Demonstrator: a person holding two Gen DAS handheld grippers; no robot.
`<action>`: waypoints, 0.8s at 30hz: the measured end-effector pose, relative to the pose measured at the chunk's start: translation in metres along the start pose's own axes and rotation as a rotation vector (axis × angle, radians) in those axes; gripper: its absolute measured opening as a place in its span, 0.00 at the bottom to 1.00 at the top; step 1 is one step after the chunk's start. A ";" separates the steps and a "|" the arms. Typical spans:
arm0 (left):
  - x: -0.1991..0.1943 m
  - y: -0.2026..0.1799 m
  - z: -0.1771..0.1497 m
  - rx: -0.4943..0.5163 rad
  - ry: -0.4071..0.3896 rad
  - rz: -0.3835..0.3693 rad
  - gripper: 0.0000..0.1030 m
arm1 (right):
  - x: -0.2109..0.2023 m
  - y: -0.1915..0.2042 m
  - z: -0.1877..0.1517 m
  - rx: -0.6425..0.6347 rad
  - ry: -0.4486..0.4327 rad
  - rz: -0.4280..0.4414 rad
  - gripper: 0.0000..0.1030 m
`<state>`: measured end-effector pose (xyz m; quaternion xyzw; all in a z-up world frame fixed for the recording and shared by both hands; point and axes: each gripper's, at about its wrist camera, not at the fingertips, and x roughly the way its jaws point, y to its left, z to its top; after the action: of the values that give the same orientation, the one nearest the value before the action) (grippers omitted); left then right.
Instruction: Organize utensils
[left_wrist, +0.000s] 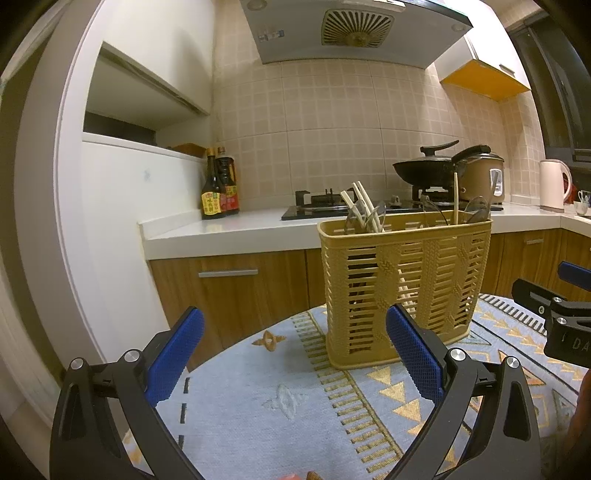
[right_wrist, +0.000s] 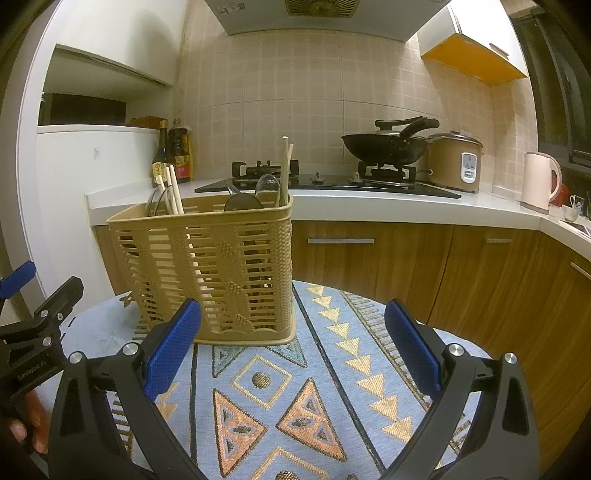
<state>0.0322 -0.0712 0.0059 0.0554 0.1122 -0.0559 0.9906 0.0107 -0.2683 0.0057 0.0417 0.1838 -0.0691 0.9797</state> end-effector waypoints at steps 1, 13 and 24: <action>0.000 0.000 0.000 0.000 0.000 0.000 0.93 | 0.000 0.000 0.000 0.001 0.001 0.002 0.92; -0.001 0.000 0.000 0.003 -0.002 -0.001 0.93 | 0.002 0.003 -0.002 -0.014 0.007 0.007 0.92; -0.001 0.000 0.001 0.003 -0.004 0.002 0.93 | 0.004 0.004 -0.002 -0.015 0.015 0.009 0.92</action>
<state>0.0310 -0.0709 0.0068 0.0570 0.1098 -0.0554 0.9908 0.0144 -0.2648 0.0029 0.0354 0.1915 -0.0630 0.9788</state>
